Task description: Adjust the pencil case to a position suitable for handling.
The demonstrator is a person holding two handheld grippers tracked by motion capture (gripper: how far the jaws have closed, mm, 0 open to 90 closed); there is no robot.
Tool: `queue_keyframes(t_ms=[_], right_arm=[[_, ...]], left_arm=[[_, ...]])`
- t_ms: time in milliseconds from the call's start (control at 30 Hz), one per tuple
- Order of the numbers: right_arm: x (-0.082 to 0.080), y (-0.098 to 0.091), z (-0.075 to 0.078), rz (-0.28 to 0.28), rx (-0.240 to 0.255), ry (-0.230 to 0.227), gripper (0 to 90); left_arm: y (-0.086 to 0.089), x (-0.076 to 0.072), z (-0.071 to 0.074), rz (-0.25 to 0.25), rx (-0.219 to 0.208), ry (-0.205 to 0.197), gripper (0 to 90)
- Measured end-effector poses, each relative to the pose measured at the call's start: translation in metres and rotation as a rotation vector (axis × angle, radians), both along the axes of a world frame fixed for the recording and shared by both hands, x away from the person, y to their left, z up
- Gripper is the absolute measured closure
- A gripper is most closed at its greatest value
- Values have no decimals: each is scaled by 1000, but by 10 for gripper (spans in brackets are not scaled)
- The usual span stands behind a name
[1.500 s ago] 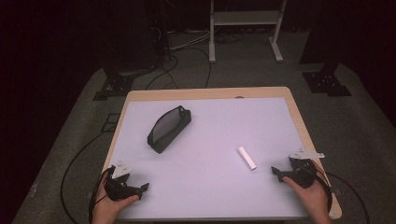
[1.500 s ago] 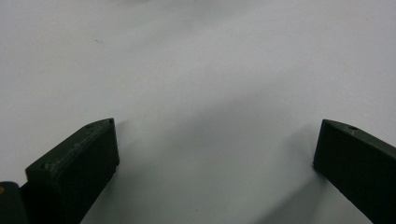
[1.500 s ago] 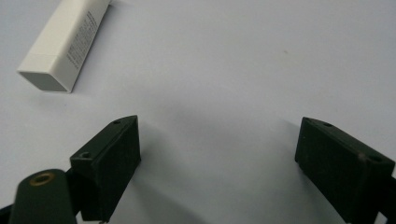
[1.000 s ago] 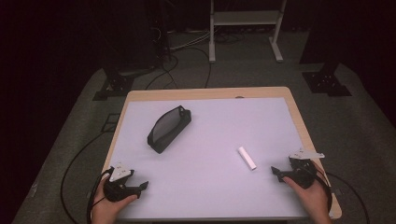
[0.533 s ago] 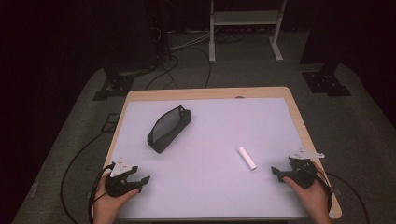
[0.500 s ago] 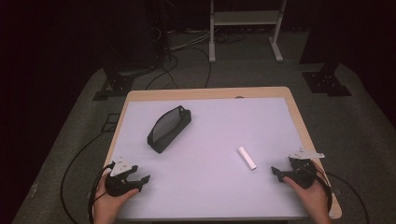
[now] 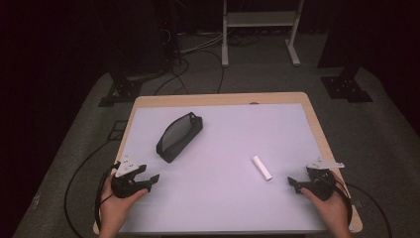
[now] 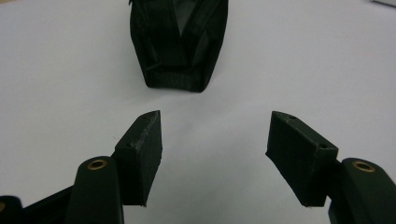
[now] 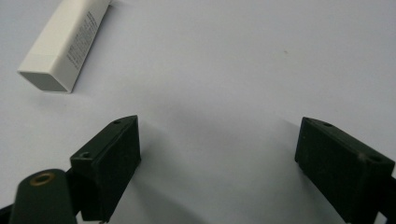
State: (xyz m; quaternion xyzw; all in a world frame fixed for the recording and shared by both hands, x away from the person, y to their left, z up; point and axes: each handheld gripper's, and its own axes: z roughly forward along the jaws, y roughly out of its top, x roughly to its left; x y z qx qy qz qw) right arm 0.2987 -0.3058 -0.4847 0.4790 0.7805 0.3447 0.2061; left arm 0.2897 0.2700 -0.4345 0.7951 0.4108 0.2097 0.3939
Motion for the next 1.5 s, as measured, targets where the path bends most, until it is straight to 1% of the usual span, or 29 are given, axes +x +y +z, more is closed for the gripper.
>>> queue_keyframes(t_ms=[100, 167, 267, 467, 500, 667, 833, 933, 1000, 1067, 1100, 1133, 1200, 1267, 1300, 1500], right_arm=[[0, 0, 0, 0, 0, 0, 131], [0, 0, 0, 0, 0, 0, 131], [0, 0, 0, 0, 0, 0, 131], [0, 0, 0, 0, 0, 0, 131], [0, 0, 0, 0, 0, 0, 131], [0, 0, 0, 0, 0, -1, 131], [0, 0, 0, 0, 0, -1, 131], [0, 0, 0, 1, -1, -1, 131], [0, 0, 0, 1, -1, -1, 131], [0, 0, 0, 1, -1, -1, 131], [0, 0, 0, 1, -1, -1, 132], [0, 0, 0, 1, -1, -1, 132], [0, 0, 0, 1, -1, -2, 131], [0, 0, 0, 1, -1, -2, 131], [0, 0, 0, 1, -1, -2, 131], [0, 0, 0, 1, -1, -2, 131]], left_arm=[[-1, 5, 3, 0, -9, -11, 356], [-3, 8, 7, -7, -6, -13, 359], [-6, 13, 10, -12, -11, -28, 361], [-10, 22, 18, -21, -14, -45, 366], [-12, 25, 20, -22, -20, -52, 366], [-15, 32, 25, -29, -17, -63, 369], [-21, 41, 31, -45, -25, -86, 373], [-23, 45, 32, -51, -26, -90, 379], [-28, 51, 34, -59, -21, -91, 379], [-29, 53, 34, -60, -21, -93, 380], [-31, 57, 36, -59, -26, -96, 382], [-31, 57, 36, -59, -26, -96, 384], [-33, 63, 39, -61, -23, -101, 385], [-33, 65, 40, -59, -26, -104, 385], [-34, 69, 42, -55, -30, -113, 387], [-35, 78, 45, -52, -24, -120, 394]])
